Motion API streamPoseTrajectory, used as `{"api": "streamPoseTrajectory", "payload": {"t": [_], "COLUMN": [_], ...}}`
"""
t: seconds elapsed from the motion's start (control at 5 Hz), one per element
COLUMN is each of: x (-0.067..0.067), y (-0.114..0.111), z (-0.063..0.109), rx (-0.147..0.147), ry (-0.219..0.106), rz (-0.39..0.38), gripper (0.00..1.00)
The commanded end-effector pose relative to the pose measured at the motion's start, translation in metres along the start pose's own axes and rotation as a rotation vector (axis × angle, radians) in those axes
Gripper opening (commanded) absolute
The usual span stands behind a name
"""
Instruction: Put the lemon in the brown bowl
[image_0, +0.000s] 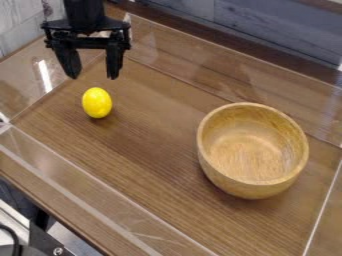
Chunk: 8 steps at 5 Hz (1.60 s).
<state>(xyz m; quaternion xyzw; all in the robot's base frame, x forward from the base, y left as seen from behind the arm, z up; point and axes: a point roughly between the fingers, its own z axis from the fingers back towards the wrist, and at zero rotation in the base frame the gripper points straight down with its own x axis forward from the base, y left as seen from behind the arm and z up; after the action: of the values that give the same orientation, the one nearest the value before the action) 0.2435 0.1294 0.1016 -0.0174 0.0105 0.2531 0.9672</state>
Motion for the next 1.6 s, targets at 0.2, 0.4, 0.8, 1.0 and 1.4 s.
{"api": "streamPoseTrajectory", "payload": {"t": [0.2, 0.4, 0.8, 1.0, 1.4], "x": [0.01, 0.014, 0.02, 0.023, 0.025], "y": [0.01, 0.017, 0.025, 0.027, 0.023], "z": [-0.008, -0.018, -0.038, -0.046, -0.046], "rx": [0.002, -0.001, 0.008, 0.014, 0.023], "ry": [-0.038, -0.043, -0.042, -0.038, -0.014], "rz": [0.055, 0.092, 0.152, 0.164, 0.144], "gripper": [1.0, 1.0, 1.0, 1.0, 1.0]}}
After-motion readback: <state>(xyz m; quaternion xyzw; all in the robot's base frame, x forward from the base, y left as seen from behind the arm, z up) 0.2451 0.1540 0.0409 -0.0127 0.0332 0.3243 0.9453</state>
